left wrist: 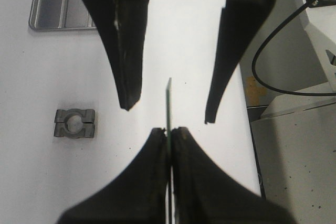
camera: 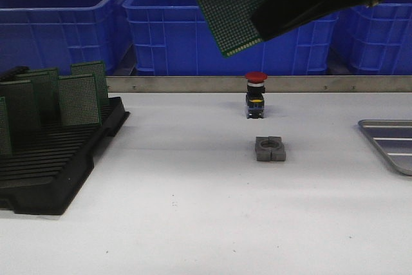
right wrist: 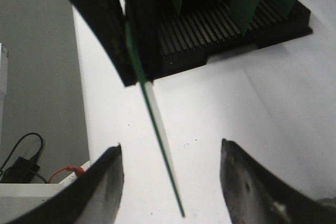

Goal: Place circuit board on tray
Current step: 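Bring the right gripper to the board and grasp its lower edge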

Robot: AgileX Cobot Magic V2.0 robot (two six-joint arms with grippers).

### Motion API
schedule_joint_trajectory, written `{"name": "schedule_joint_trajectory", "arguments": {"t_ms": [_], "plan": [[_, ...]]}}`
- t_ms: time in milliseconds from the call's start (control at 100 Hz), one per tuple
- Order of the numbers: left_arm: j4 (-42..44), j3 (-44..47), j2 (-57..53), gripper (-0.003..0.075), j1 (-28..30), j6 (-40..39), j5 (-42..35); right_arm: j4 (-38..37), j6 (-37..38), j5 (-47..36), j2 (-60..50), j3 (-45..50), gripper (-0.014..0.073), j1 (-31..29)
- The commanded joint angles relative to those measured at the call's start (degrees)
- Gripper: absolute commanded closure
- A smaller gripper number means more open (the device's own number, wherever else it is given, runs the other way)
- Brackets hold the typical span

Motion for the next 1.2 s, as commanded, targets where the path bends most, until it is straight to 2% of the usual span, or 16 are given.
{"name": "schedule_joint_trajectory", "arguments": {"t_ms": [0, 120, 190, 610, 770, 820, 890, 1080, 1150, 1190], "plan": [[-3.8, -1.5, -2.6, 0.0738, -0.4, -0.5, 2.4, 4.4, -1.0, 0.1, -0.9, -1.9, 0.0160, 0.9], [-3.8, -1.5, -2.6, 0.0738, -0.4, -0.5, 2.4, 5.3, -1.0, 0.0, -0.7, -1.9, 0.0167, 1.1], [-3.8, -1.5, -2.6, 0.0738, -0.4, -0.5, 2.4, 5.9, -1.0, 0.0, -0.7, -1.9, 0.0207, 1.1], [-3.8, -1.5, -2.6, 0.0738, -0.4, -0.5, 2.4, 7.6, -1.0, 0.1, -0.7, -1.9, 0.0655, 1.1], [-3.8, -1.5, -2.6, 0.0727, -0.4, -0.5, 2.4, 7.6, -1.0, 0.1, -0.7, -1.9, 0.0660, 1.1], [-3.8, -1.5, -2.6, 0.0692, -0.4, -0.5, 2.4, 7.6, -1.0, 0.1, -0.7, -1.9, 0.0660, 1.1], [-3.8, -1.5, -2.6, 0.0599, -0.4, -0.5, 2.4, 7.6, -1.0, 0.1, -0.7, -1.9, 0.0660, 1.1], [-3.8, -1.5, -2.6, 0.0200, -0.4, -0.5, 2.4, 7.5, -1.0, 0.2, -0.7, -1.9, 0.0660, 1.1], [-3.8, -1.5, -2.6, 0.0120, -0.4, -0.5, 2.4, 7.0, -1.0, 0.3, -0.7, -1.9, 0.0660, 1.1], [-3.8, -1.5, -2.6, 0.0103, -0.4, -0.5, 2.4, 6.1, -1.0, 0.5, -0.9, -1.9, 0.0660, 1.1]]}}
